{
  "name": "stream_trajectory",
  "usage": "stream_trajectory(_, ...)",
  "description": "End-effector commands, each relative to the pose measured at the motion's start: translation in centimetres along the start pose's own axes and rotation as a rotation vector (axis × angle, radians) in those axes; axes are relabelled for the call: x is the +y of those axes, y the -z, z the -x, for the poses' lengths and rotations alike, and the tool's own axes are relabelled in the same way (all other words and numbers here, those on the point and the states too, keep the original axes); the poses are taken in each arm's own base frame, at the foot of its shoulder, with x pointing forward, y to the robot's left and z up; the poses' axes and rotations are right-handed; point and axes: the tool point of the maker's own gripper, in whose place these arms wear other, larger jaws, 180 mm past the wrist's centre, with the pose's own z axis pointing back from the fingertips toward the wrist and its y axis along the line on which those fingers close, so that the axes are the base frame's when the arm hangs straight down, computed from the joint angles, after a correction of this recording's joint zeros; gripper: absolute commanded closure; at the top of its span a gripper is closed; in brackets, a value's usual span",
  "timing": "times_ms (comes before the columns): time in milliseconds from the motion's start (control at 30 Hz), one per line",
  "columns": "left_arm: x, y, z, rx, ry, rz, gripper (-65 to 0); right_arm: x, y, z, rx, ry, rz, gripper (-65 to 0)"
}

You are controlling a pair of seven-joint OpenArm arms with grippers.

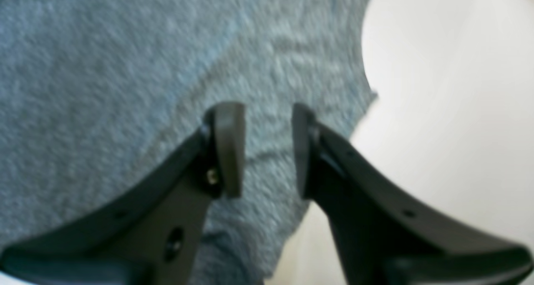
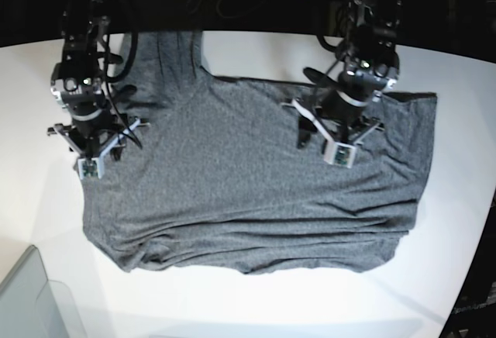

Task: Layout the t-shirt on the table in an organized manner, then fold the t-shirt properly
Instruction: 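Release both grippers and move the left gripper to the shirt's shoulder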

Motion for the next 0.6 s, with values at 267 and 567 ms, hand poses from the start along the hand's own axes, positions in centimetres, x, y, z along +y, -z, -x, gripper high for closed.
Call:
stream_trajectory(267,-12.5,-2.4,1.7,0.013,0.088,0.307,-30.1,-1.6,-1.4,1.4,0.007,0.035,0.046,-27.0)
stream_trajectory(567,-17.0,-3.7,3.7,0.057,0.111,0.429,-32.6,-0.7,-3.0,2.8,0.024,0.044,0.034,-27.1)
